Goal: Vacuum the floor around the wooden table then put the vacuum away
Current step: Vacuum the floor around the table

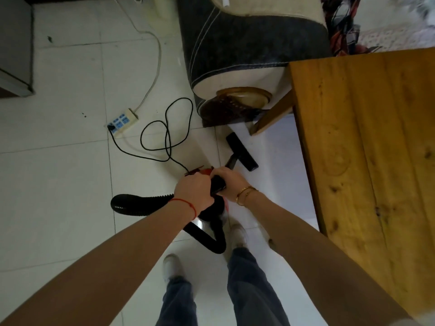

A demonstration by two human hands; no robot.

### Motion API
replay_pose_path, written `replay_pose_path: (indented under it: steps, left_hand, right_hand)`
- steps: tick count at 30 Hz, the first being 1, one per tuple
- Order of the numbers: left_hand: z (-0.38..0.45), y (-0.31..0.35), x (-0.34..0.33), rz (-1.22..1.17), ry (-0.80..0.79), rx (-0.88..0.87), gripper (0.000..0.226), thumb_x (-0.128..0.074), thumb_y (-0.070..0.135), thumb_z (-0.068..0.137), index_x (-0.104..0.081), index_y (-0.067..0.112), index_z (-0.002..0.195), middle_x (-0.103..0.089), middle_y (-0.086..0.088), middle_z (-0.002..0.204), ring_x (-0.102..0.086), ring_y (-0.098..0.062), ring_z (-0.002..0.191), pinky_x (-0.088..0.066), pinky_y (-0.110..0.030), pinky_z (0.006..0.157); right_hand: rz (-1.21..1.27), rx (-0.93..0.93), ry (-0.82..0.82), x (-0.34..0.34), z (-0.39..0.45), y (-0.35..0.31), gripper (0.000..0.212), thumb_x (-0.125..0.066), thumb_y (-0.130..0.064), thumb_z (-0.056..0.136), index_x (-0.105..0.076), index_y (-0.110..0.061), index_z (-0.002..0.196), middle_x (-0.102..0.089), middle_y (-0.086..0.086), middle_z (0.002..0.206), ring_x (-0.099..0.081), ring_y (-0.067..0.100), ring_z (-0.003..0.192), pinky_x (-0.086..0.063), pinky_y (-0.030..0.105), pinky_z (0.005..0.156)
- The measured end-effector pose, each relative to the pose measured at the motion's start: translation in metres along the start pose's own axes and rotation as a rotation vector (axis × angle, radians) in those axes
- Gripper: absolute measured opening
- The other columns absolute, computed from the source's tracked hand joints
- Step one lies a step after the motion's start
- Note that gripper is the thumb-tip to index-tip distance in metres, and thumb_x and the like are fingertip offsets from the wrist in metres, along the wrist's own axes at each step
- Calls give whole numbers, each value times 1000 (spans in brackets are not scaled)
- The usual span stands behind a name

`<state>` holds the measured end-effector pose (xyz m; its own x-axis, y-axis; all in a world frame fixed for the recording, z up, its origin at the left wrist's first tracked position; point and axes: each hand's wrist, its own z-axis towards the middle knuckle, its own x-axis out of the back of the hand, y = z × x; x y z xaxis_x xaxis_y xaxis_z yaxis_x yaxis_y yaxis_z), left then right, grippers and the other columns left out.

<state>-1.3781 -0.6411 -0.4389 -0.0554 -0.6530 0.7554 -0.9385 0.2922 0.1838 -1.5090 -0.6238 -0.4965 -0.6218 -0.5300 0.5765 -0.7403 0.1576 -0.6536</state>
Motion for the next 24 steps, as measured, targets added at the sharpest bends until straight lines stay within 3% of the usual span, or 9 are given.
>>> replay_pose_path:
  steps: [4,8,11,14,19,24]
  left_hand:
    - [-25,-21,-13,53,-50,-69,24,-63,30,82,-58,16,101,-61,-3,96,-61,-20,82,-53,-31,74]
    - [-46,-36,-21,107,-58,-123,25,-62,31,83,-59,16,102,-62,-2,92,-60,-20,78,-47,-28,64]
    - [-54,-39,-20,160,-66,-162,23,-61,28,84,-58,15,102,-62,-3,95,-62,-21,82,-46,-29,65]
    - [-57,-28,-20,226,-71,-213,19,-60,27,85,-59,15,100,-62,-2,92,-61,-20,79,-45,-28,65]
    - [-48,6,-26,283,-65,-259,11,-62,26,83,-57,17,84,-49,3,68,-50,-15,61,-44,-26,56]
    - [-29,47,-31,262,-83,-268,11,-61,26,85,-59,15,86,-57,1,74,-56,-15,61,-50,-26,56]
  right_hand:
    - [30,-31,46,-38,-18,-15,23,-69,-10,76,-63,-11,98,-61,9,104,-58,27,96,-48,40,90]
    - [47,-46,76,-62,-33,-28,23,-69,-11,76,-62,-15,98,-62,7,102,-58,25,95,-47,41,89]
    - [85,-57,124,-74,-43,-32,21,-68,-13,76,-61,-16,95,-63,6,100,-58,24,93,-48,41,86]
    - [121,-98,170,-77,-55,-27,19,-67,-14,77,-60,-17,94,-63,3,97,-58,22,90,-49,41,85]
    - [139,-142,231,-69,-74,-1,21,-66,-9,76,-61,-13,97,-64,4,97,-58,23,90,-49,38,86]
    - [154,-203,270,-53,-84,37,24,-68,-5,75,-60,-16,95,-63,4,98,-58,22,93,-50,37,88]
